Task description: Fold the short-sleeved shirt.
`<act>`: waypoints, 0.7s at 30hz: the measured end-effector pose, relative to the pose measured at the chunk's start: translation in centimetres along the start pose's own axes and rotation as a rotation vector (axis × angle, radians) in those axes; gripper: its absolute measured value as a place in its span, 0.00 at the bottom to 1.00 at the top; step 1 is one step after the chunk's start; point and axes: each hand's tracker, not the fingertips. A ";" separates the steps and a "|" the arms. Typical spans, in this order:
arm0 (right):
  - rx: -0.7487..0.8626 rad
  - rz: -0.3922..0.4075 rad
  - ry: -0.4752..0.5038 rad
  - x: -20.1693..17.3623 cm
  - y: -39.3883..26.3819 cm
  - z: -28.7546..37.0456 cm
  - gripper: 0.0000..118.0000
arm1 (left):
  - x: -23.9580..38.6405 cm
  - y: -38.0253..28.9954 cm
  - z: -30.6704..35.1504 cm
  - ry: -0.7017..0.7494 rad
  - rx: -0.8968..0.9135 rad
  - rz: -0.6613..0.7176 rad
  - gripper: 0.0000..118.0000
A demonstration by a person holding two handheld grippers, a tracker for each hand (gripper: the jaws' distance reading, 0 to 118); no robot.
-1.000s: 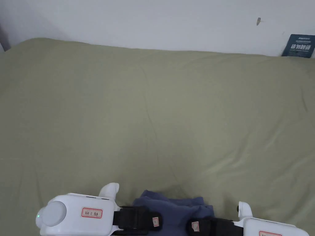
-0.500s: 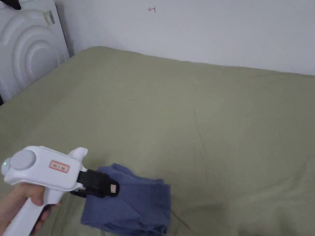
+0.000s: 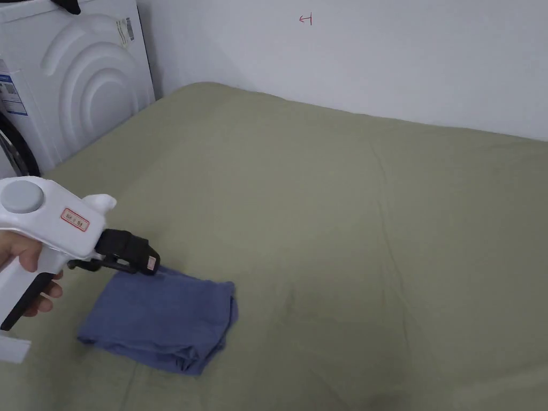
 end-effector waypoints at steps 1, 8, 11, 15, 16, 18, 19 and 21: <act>0.000 0.006 0.001 -0.1 0.1 0.0 0.01 | -0.1 -0.2 0.6 0.006 0.011 0.017 1.00; 0.032 0.059 0.016 -1.9 0.5 1.4 0.01 | 3.5 -3.5 3.1 0.043 0.092 0.013 0.80; 0.072 0.102 0.026 -3.6 0.3 2.9 0.01 | 8.8 -5.8 4.2 -0.028 0.212 0.034 0.00; 0.200 0.277 -0.101 -7.7 0.3 6.0 0.01 | 18.9 -9.5 5.1 -0.087 0.373 -0.021 0.00; 0.256 0.328 -0.152 -9.0 0.2 6.8 0.01 | 22.0 -10.5 5.2 -0.105 0.399 -0.039 0.00; 0.375 0.439 -0.343 -11.0 0.3 8.4 0.01 | 27.9 -12.3 5.5 -0.109 0.505 -0.031 0.00; 0.431 0.510 -0.429 -12.3 0.1 8.9 0.01 | 31.3 -13.4 5.6 -0.067 0.555 -0.059 0.00; 0.550 0.608 -0.556 -14.4 -0.5 9.9 0.01 | 36.5 -14.7 5.8 0.024 0.691 -0.149 0.00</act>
